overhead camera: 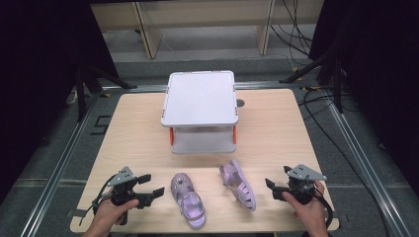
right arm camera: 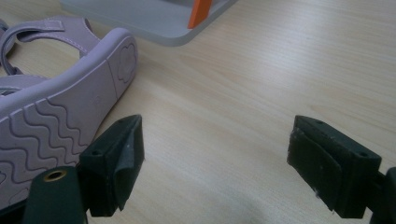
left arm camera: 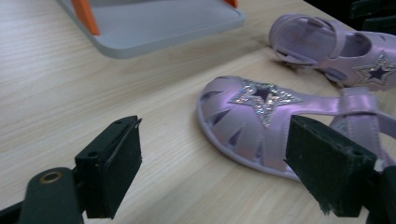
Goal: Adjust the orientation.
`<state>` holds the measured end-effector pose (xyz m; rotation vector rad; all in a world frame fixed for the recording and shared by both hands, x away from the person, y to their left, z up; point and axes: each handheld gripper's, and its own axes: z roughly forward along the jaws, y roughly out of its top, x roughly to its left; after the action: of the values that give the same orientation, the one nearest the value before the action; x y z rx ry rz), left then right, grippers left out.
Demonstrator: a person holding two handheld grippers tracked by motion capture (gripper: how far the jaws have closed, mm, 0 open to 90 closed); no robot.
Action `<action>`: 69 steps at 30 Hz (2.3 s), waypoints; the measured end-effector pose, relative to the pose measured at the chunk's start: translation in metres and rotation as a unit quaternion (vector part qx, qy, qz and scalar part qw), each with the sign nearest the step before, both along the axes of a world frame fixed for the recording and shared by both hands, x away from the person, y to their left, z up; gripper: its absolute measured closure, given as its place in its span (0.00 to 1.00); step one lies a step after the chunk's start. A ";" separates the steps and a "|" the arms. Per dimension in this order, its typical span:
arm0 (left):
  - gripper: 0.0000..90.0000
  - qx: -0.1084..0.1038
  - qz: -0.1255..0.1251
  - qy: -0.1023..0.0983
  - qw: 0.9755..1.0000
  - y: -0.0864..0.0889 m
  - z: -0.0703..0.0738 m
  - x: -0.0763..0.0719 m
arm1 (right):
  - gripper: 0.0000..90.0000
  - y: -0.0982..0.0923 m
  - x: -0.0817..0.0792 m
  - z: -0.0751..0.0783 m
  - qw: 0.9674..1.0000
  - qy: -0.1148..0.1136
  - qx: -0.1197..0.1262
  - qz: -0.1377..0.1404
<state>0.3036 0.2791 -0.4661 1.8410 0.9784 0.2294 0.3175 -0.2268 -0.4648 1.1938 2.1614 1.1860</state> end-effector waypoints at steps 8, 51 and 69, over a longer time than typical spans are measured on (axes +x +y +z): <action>0.17 -0.020 -0.026 -0.008 0.999 -0.023 0.009 -0.013 | 0.21 0.001 0.002 -0.002 1.000 -0.010 -0.015 -0.004; 0.17 0.077 -0.041 -0.034 0.996 -0.047 0.006 -0.026 | 0.21 0.003 0.000 -0.002 1.000 0.003 -0.010 -0.001; 0.36 0.101 -0.081 -0.077 0.989 -0.060 0.013 -0.032 | 0.21 0.001 0.001 -0.004 1.000 0.005 -0.009 -0.002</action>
<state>0.2717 0.2188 -0.4527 2.0428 0.7171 0.3771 0.3188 -0.2262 -0.4684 1.1989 2.1703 1.1589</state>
